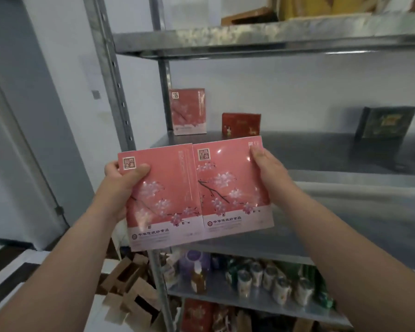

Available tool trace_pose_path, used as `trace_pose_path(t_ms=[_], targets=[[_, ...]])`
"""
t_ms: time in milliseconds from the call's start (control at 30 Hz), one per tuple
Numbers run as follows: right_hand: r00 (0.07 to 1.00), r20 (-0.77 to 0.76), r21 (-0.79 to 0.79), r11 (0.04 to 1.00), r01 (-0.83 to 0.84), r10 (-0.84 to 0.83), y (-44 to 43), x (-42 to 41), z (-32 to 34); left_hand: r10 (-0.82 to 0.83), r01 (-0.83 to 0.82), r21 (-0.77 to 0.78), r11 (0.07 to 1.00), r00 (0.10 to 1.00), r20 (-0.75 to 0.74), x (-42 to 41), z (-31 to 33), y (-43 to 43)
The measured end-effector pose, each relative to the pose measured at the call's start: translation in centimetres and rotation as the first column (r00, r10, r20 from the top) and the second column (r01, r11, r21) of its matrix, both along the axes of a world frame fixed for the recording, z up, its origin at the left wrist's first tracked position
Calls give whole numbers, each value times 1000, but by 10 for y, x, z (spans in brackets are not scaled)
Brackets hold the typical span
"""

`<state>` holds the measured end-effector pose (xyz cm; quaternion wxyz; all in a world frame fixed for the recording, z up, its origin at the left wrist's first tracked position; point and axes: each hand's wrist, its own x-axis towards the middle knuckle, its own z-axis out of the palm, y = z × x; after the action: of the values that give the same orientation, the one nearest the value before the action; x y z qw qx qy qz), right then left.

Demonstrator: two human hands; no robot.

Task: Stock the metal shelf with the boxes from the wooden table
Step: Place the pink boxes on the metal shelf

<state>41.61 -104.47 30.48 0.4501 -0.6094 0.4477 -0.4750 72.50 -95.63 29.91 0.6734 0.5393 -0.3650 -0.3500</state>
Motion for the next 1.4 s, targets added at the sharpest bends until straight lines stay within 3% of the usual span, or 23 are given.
trace_pose_path(t_ms=[333, 533, 800, 967, 1133, 1267, 1400], targets=[[972, 235, -48, 999, -14, 25, -132, -13, 66, 84, -71, -176, 982, 994, 64, -15, 67, -109], [962, 258, -110, 992, -66, 92, -209, -19, 78, 149, -120, -224, 967, 981, 121, -24, 82, -181], [979, 175, -185, 980, -69, 102, -271, -13, 70, 230, -195, -214, 957, 961, 152, -19, 70, -246], [991, 128, -265, 962, 59, -25, -293, 10, 64, 220, -174, -281, 944, 965, 143, -5, 58, -271], [993, 118, -274, 960, 55, -23, -302, 42, 65, 239, -183, -289, 940, 956, 172, 21, 60, -295], [1000, 9, -337, 941, 27, -25, -316, 56, 69, 295, -180, -289, 940, 854, 428, 36, 67, -296], [976, -217, -373, 923, -91, 9, -328, 48, 79, 353, -123, -355, 927, 613, 707, 50, 80, -294]])
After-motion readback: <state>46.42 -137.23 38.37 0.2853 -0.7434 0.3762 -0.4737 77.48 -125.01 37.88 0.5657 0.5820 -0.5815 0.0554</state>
